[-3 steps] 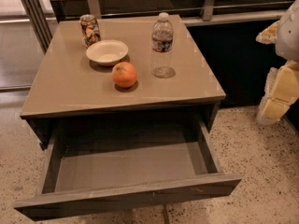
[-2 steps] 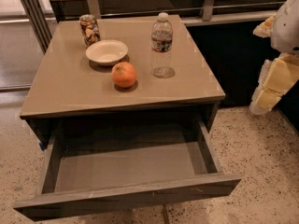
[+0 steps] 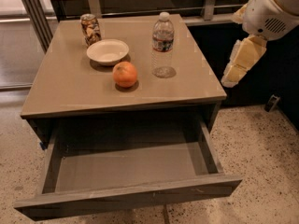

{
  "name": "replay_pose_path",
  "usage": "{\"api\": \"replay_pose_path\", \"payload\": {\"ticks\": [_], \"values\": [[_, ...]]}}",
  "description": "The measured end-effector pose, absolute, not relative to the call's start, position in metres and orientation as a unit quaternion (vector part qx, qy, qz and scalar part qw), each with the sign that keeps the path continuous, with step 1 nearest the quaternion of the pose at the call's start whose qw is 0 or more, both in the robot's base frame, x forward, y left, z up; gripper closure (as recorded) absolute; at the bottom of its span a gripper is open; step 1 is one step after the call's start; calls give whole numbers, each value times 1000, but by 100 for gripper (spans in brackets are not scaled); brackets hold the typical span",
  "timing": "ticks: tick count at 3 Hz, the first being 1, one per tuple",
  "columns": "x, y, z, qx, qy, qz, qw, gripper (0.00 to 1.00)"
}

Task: Place water bottle into top drawer

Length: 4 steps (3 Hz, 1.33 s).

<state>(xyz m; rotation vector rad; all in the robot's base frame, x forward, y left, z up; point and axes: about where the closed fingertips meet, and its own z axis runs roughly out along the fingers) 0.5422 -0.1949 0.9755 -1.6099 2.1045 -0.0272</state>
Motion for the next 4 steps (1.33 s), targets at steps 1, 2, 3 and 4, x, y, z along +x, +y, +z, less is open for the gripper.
{"api": "replay_pose_path", "payload": {"ticks": [1, 2, 3, 4], "values": [[584, -178, 974, -579, 763, 19, 286, 0], [626, -152, 970, -553, 747, 84, 358, 0], [626, -152, 970, -553, 747, 84, 358, 0], [628, -147, 972, -520, 741, 134, 404, 0]]}}
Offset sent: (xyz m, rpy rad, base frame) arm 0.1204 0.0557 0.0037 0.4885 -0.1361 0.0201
